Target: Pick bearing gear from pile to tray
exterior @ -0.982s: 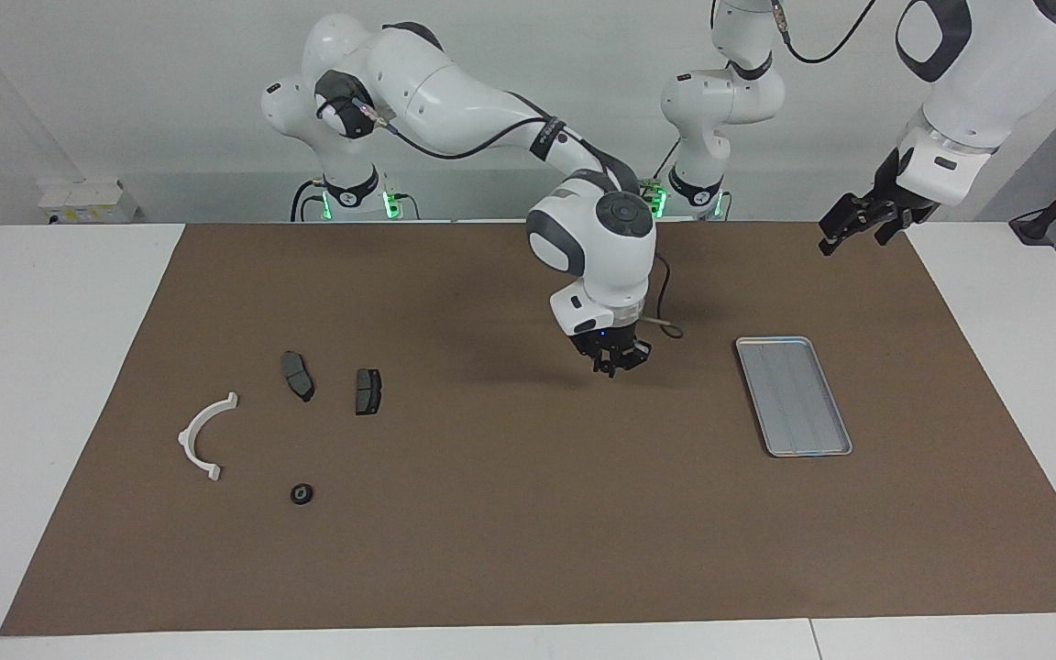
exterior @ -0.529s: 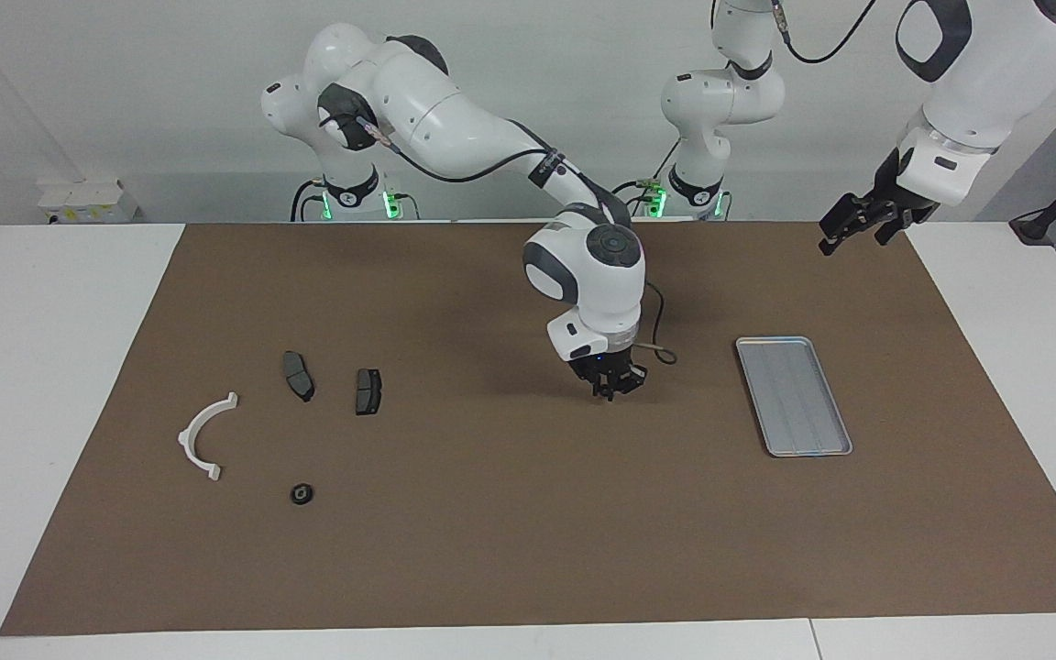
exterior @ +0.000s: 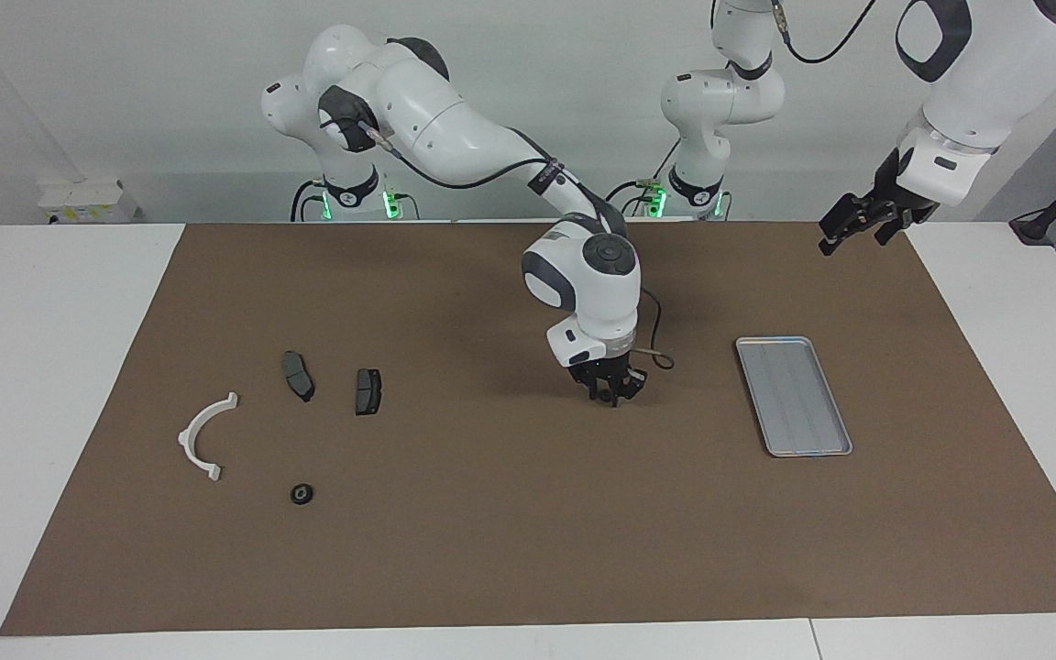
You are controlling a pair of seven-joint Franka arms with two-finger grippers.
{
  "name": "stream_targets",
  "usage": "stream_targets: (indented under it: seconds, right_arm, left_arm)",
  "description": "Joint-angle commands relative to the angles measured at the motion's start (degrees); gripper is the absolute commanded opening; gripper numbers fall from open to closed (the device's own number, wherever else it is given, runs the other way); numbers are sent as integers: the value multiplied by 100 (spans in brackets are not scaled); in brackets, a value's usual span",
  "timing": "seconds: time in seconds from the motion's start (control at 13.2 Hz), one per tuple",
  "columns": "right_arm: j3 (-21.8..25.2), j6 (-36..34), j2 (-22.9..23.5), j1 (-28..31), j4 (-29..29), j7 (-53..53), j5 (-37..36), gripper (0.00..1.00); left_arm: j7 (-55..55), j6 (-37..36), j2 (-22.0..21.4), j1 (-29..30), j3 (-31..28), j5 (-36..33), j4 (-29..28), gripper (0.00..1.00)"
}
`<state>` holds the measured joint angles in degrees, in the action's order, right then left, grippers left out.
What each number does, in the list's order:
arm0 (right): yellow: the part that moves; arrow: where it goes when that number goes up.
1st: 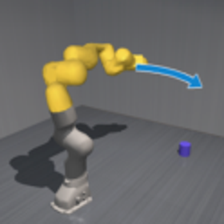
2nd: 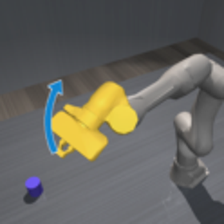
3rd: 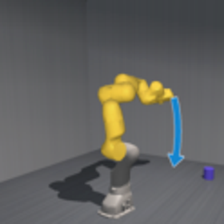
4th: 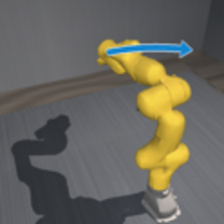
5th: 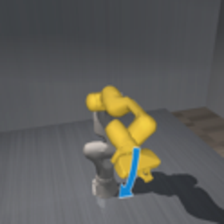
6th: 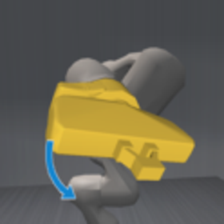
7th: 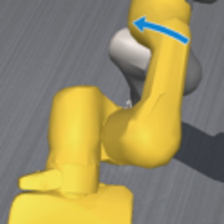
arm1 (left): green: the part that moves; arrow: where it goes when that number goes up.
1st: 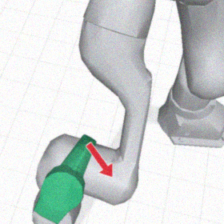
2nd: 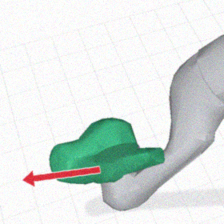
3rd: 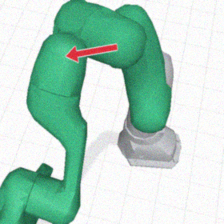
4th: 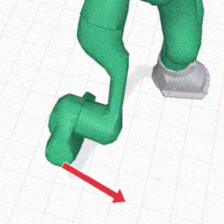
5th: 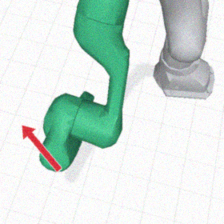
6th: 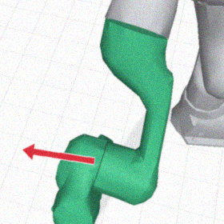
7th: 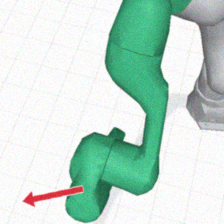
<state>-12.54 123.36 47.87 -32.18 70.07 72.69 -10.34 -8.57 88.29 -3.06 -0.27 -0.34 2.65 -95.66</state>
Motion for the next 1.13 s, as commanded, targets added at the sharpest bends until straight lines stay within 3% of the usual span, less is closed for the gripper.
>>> stream_targets:
  seconds: [0.0,0.23,0.6,0.83,1.06]
  right_arm:
    - [146,-460,-67,45,-141,70,-161,100]
    - [112,-1400,-294,351,-722,-552,-91,100]
    - [112,-2131,-1200,1274,-670,-3071,163,100]
    - [112,-2352,-1359,1985,-644,-4820,173,100]
    - [112,-2089,-1394,2715,-337,-6333,173,100]
  left_arm:
    - [66,-5,-134,-8,-10,-54,-128,100]
    - [66,4,-134,-8,-10,-54,-120,100]
    - [66,4,-143,-8,-10,-54,-128,100]
    - [66,-5,-134,-8,-10,-54,-128,100]
    - [66,4,-143,-8,-10,-54,-128,100]
